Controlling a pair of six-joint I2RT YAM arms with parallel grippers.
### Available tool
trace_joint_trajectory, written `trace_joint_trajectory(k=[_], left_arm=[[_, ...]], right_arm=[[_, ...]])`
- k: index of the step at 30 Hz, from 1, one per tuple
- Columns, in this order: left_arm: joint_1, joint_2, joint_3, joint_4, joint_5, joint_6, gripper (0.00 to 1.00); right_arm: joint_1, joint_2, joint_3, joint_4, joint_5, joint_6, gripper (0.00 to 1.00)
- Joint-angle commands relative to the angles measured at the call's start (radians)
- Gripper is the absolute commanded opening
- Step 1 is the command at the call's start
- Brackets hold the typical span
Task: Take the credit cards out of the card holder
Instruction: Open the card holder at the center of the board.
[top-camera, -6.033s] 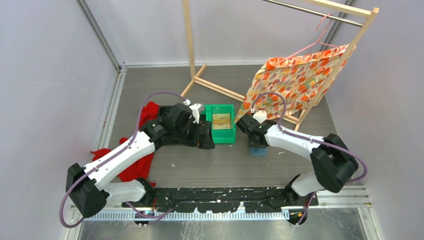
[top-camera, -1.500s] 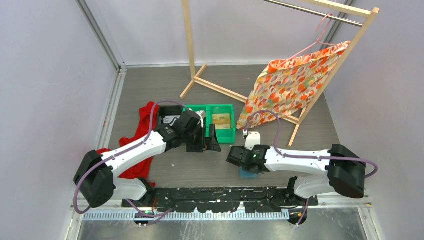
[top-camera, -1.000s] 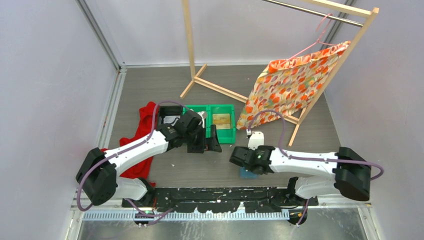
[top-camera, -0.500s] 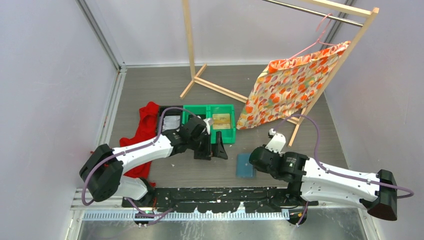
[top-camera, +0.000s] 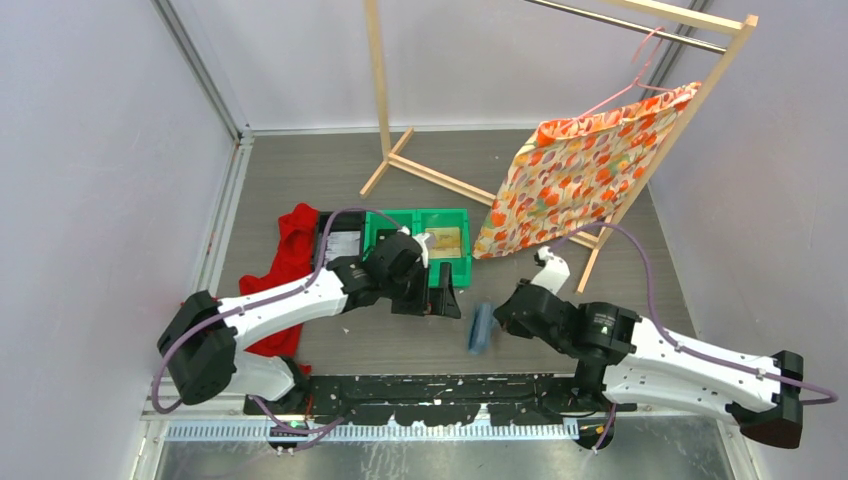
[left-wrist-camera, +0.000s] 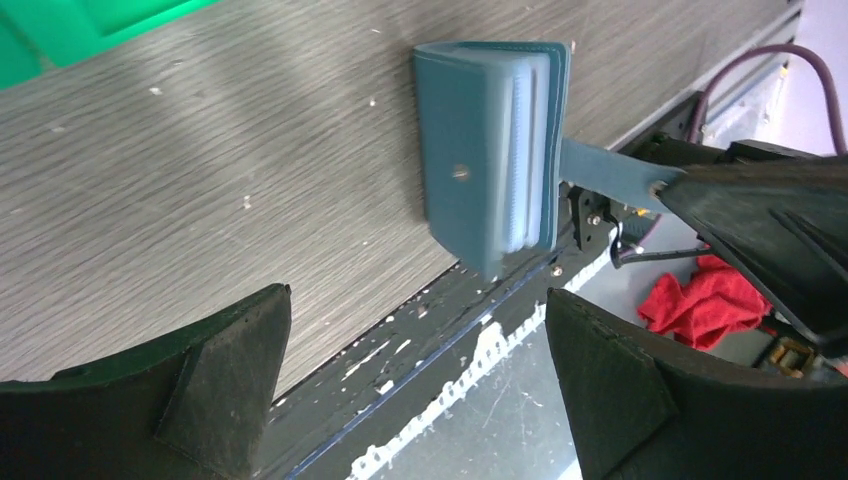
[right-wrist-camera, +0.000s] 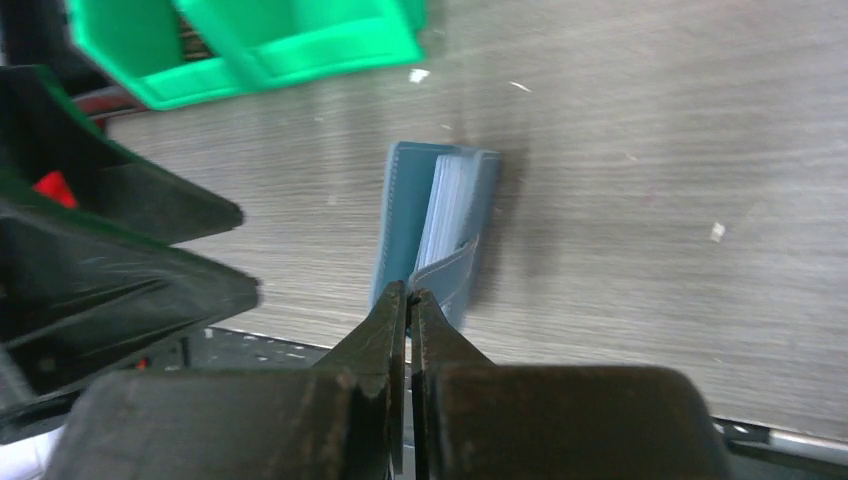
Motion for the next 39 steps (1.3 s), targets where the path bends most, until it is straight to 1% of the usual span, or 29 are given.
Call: trace_joint_trajectory(k=[1,5,7,10,14,17,18,20,21,22,24,25,28,33,39], left_arm=[[0.008,-0.077,0.022,-0.107,-0.112,0.048,1.0],[0.01,-0.112,0.004,-0.142,-0.135,0.057,1.0],[0.009,-0.13,-0.006,-0.153,-0.142,0.058,1.0],[0.008,-0.142,-0.017,-0.146,-0.136,0.061,0.99],[0.008,-0.12,-0.013,-0.132,-0.112,0.054,0.99],[0.008,-0.094,-0.01,-0.105,-0.09,0.045,0.98],[0.008,-0.085,-0.007,-0.099,-0.085,0.044,0.98],[0.008,-0.063,0.004,-0.094,-0.076,0.045,0.98],[0.008,-0.054,0.012,-0.097,-0.074,0.048,0.98],[0.008,-0.045,0.02,-0.102,-0.073,0.051,0.98],[0.008,-0.032,0.03,-0.107,-0.068,0.055,0.98],[0.008,-0.024,0.033,-0.106,-0.066,0.055,0.98],[0.008,-0.022,0.04,-0.108,-0.062,0.057,0.98],[0.008,-0.041,0.039,-0.121,-0.076,0.056,0.98],[0.008,-0.066,0.03,-0.132,-0.102,0.058,0.99]], right_arm=[[0.0,0.117,0.138,0.117,-0.036,-0.14,0.01],[0.001,0.163,0.135,0.137,-0.036,-0.14,0.01],[0.0,0.152,0.117,0.135,-0.027,-0.12,0.01],[0.001,0.112,0.087,0.079,0.022,-0.074,0.01],[0.0,0.035,0.057,-0.108,0.113,0.052,0.01],[0.001,-0.014,0.037,-0.271,0.147,0.175,0.01],[0.001,-0.022,0.029,-0.302,0.15,0.219,0.01],[0.0,-0.016,0.029,-0.422,0.161,0.325,0.01],[0.001,-0.002,0.034,-0.449,0.161,0.344,0.01],[0.0,0.016,0.043,-0.475,0.164,0.356,0.09],[0.0,0.057,0.079,-0.5,0.172,0.345,0.35],[0.0,0.076,0.101,-0.503,0.181,0.331,0.43],[0.0,0.136,0.189,-0.459,0.193,0.234,0.47],[0.001,0.217,0.3,-0.323,0.189,0.102,0.47],[0.002,0.312,0.337,-0.121,0.122,-0.03,0.46]])
